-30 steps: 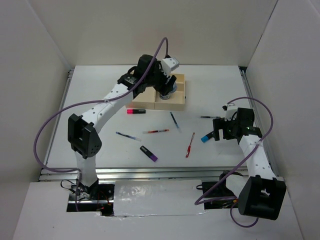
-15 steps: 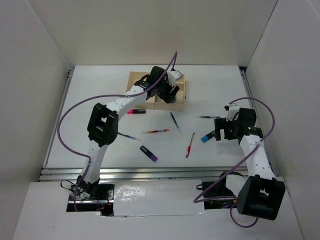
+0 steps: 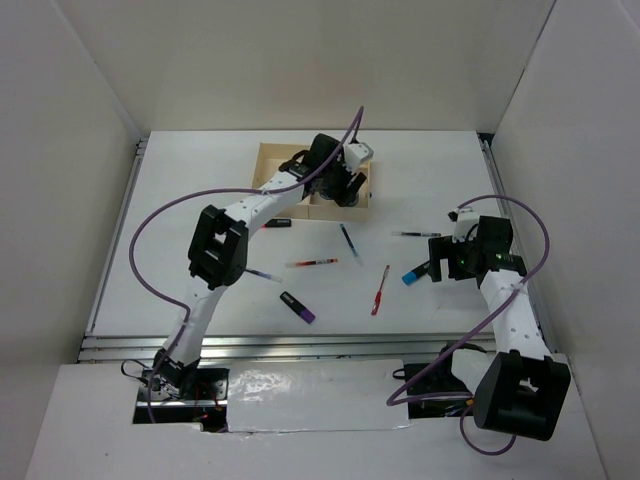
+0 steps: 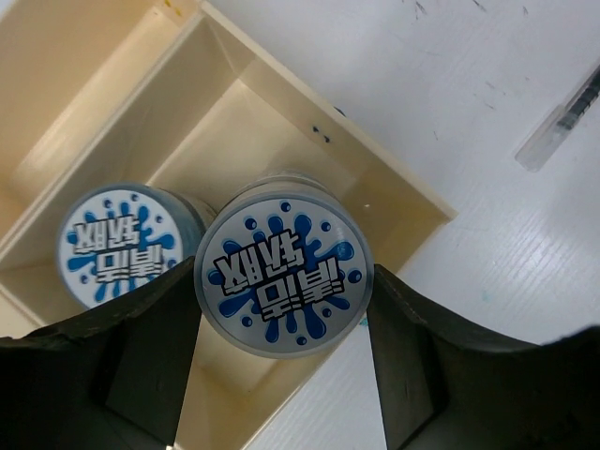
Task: Sort the stationery into containers
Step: Place the stationery in the storage box.
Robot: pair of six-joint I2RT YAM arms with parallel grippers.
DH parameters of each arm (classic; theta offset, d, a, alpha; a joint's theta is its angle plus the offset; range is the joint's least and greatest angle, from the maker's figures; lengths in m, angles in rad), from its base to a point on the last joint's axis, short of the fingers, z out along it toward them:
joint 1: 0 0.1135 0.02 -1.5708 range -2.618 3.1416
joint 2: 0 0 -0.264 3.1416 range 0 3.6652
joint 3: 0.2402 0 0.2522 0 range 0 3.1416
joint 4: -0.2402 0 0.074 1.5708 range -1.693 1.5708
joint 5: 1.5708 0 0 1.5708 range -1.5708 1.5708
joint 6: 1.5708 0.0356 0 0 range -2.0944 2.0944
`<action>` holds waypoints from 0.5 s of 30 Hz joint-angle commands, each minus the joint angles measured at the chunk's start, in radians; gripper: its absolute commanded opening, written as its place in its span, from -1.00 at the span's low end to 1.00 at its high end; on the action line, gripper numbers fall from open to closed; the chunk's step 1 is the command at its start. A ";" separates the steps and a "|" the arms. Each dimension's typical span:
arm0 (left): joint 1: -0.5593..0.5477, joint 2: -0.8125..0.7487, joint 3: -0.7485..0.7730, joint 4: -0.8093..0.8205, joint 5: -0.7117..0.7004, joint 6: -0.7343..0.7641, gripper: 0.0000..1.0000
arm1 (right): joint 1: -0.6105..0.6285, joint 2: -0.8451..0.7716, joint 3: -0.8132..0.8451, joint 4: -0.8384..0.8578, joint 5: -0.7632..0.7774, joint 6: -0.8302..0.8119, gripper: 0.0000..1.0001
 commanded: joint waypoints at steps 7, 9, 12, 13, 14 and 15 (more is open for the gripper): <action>-0.024 0.024 0.052 0.000 -0.055 0.031 0.99 | -0.006 -0.041 0.145 -0.110 0.036 -0.170 1.00; -0.024 0.015 0.070 -0.017 -0.072 0.040 0.98 | -0.008 -0.026 0.206 -0.162 0.020 -0.245 1.00; -0.024 -0.048 0.069 -0.022 -0.070 0.018 0.99 | 0.003 -0.004 0.306 -0.252 -0.019 -0.315 0.96; -0.024 -0.072 0.064 -0.014 -0.072 -0.004 0.99 | 0.015 0.000 0.335 -0.285 -0.022 -0.330 0.94; -0.018 -0.100 0.063 -0.009 -0.075 -0.036 0.99 | 0.031 0.006 0.342 -0.295 -0.013 -0.367 0.91; -0.011 -0.155 0.067 -0.011 -0.034 -0.101 0.99 | 0.084 0.008 0.340 -0.303 0.022 -0.385 0.84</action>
